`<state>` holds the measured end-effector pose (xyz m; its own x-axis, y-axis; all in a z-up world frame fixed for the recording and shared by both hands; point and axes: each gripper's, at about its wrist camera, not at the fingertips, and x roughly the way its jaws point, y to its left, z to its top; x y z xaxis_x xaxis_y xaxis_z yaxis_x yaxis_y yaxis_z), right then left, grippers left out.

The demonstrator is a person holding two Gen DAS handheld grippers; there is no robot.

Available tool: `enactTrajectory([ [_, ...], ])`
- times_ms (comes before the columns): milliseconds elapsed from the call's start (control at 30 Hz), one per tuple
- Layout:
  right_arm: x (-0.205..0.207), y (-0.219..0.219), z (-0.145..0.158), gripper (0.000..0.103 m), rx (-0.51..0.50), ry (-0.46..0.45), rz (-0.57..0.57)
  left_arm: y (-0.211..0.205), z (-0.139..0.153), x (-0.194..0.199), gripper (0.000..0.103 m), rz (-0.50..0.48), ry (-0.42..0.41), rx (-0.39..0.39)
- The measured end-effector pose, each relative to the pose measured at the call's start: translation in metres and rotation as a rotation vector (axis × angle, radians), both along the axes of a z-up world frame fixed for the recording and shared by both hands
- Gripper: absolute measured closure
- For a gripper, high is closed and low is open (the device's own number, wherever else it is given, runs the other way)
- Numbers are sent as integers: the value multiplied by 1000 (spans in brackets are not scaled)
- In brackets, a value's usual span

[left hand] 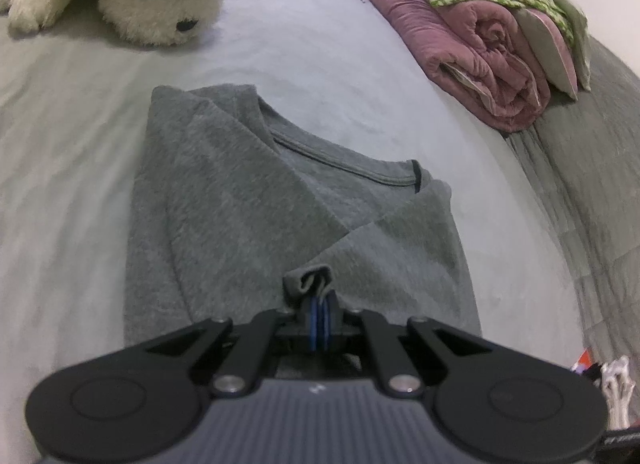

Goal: Fold clothes

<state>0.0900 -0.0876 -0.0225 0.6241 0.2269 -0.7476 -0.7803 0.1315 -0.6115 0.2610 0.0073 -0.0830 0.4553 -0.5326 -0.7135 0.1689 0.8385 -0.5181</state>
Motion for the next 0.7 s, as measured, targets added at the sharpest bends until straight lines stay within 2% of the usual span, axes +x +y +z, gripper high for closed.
enactTrajectory([
  [67, -4, 5, -5, 101, 69, 20, -2, -7, 4, -5, 99, -24, -43, 52],
  [133, -17, 8, -8, 101, 179, 63, 5, -13, 6, -9, 99, -52, -91, 101],
  [200, -34, 6, -9, 103, 243, 41, 13, -16, 9, -13, 99, -70, -128, 135],
  [267, -41, -4, 3, 103, 363, 30, -38, -15, 11, -16, 98, -71, -152, 146],
  [333, -34, -24, 21, 103, 552, 45, -137, -15, 12, -21, 99, -77, -174, 156],
  [400, -7, -50, 36, 103, 733, 46, -297, -14, 13, -25, 99, -87, -199, 174],
  [433, 8, -62, 40, 98, 800, 45, -389, -12, 14, -26, 99, -81, -203, 174],
  [467, 25, -69, 36, 87, 814, 43, -491, -11, 15, -27, 99, -74, -208, 174],
  [500, 40, -74, 31, 87, 812, 41, -576, -10, 16, -27, 99, -67, -212, 174],
  [533, 47, -72, 20, 87, 764, 41, -611, -9, 17, -28, 99, -54, -217, 176],
  [567, 52, -71, 11, 87, 733, 52, -634, -9, 18, -29, 99, -43, -222, 179],
  [700, 30, -81, 8, 87, 803, 199, -602, -9, 23, -38, 100, -11, -252, 190],
])
